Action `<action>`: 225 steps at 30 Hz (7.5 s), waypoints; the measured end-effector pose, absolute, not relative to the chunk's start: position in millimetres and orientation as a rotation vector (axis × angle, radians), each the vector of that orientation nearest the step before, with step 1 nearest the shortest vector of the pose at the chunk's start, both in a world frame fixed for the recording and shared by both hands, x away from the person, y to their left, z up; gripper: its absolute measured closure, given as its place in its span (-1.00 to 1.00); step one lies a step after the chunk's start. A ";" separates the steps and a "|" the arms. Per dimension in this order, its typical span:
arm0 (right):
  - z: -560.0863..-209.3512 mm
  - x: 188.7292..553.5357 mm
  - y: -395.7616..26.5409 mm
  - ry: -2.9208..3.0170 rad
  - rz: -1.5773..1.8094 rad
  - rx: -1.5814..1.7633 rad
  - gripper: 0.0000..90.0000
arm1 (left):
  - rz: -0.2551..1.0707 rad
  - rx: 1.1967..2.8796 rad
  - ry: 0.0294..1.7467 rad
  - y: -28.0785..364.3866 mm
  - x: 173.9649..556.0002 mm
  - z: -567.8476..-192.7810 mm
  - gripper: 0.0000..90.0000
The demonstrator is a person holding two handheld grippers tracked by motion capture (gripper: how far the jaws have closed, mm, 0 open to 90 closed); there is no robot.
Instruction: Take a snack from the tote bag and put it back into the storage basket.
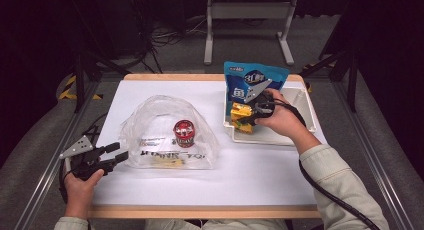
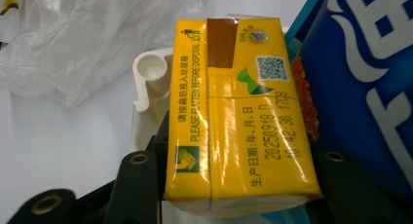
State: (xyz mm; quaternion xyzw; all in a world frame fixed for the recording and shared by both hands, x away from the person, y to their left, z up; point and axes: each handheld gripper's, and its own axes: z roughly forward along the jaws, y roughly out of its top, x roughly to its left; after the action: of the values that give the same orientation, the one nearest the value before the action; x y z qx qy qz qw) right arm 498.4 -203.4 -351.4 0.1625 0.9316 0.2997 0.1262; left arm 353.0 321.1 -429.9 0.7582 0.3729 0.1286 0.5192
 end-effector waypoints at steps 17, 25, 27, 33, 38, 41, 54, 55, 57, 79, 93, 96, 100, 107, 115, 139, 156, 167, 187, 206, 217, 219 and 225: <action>-368.5 500.9 -205.9 2.725 0.908 0.489 0.23 | 0.309 1.822 0.896 321.1 353.3 -430.0 -0.06; -369.9 501.0 -207.4 2.723 0.913 0.498 0.21 | 0.308 1.823 0.896 321.0 353.3 -430.1 -0.06; -370.0 500.9 -208.1 2.722 0.898 0.500 0.20 | 0.309 1.823 0.895 321.1 353.4 -430.0 -0.06; -367.2 498.7 -211.3 2.705 0.916 0.526 0.02 | 0.307 1.821 0.898 320.3 353.5 -429.9 -0.06; -358.8 494.6 -211.2 2.668 0.946 0.497 -0.11 | 0.309 1.827 0.887 319.3 355.3 -429.7 -0.06; -351.0 491.1 -211.1 2.648 0.963 0.479 -0.13 | 0.302 1.824 0.889 318.4 355.9 -429.8 -0.06; -320.9 468.9 -217.7 2.579 1.020 0.404 0.14 | 0.302 1.827 0.879 316.4 358.4 -429.2 -0.06; -320.1 467.4 -218.2 2.585 1.016 0.398 0.20 | 0.302 1.826 0.880 316.3 358.5 -429.2 -0.06; -319.4 463.8 -219.0 2.603 1.016 0.392 0.34 | 0.302 1.826 0.880 316.1 358.7 -429.2 -0.05; -353.9 459.8 -223.8 2.764 0.923 0.486 1.00 | 0.295 1.825 0.878 315.8 359.1 -429.0 -0.05; -376.5 466.7 -226.6 2.774 0.879 0.547 1.00 | 0.295 1.825 0.878 315.9 359.1 -429.0 -0.05; -379.7 467.1 -226.5 2.777 0.862 0.552 1.00 | 0.297 1.823 0.876 315.7 359.0 -429.1 -0.05; -381.8 468.1 -228.5 2.768 0.838 0.567 1.00 | 0.296 1.824 0.876 315.8 359.0 -429.1 -0.05; -384.1 469.8 -232.0 2.761 0.840 0.600 1.00 | 0.296 1.824 0.877 315.6 359.1 -429.1 -0.05; -386.0 472.0 -236.0 2.755 0.831 0.622 1.00 | 0.296 1.826 0.876 316.0 359.0 -428.9 -0.05; -383.7 471.2 -244.6 2.756 0.785 0.680 1.00 | 0.298 1.826 0.874 315.9 359.1 -429.0 -0.05; -386.1 472.5 -248.3 2.728 0.775 0.731 1.00 | 0.299 1.828 0.872 315.6 359.9 -429.1 -0.05; -383.1 469.1 -249.5 2.729 0.795 0.723 1.00 | 0.303 1.828 0.872 315.9 360.1 -429.0 -0.05; -336.9 443.9 -204.3 2.648 1.126 0.638 0.56 | 0.318 1.811 0.858 315.2 357.6 -426.2 -0.05; -325.4 440.6 -147.6 2.605 1.312 0.527 -0.06 | 0.323 1.820 0.847 314.9 357.4 -425.7 -0.05; -327.5 447.0 -119.5 2.607 1.344 0.484 -0.41 | 0.319 1.811 0.861 317.6 353.0 -426.4 -0.05; -327.3 448.6 -112.8 2.605 1.349 0.471 -0.45 | 0.322 1.814 0.855 318.4 352.1 -426.4 -0.05; -328.5 453.1 -97.9 2.611 1.357 0.449 -0.51 | 0.319 1.821 0.849 318.7 349.6 -426.0 -0.06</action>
State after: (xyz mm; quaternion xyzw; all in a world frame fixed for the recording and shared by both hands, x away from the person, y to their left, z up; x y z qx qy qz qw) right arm 453.1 -97.9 -328.5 0.1503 0.8742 0.4543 0.0827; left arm 349.6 318.7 -426.0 0.7615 0.3550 0.1335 0.5256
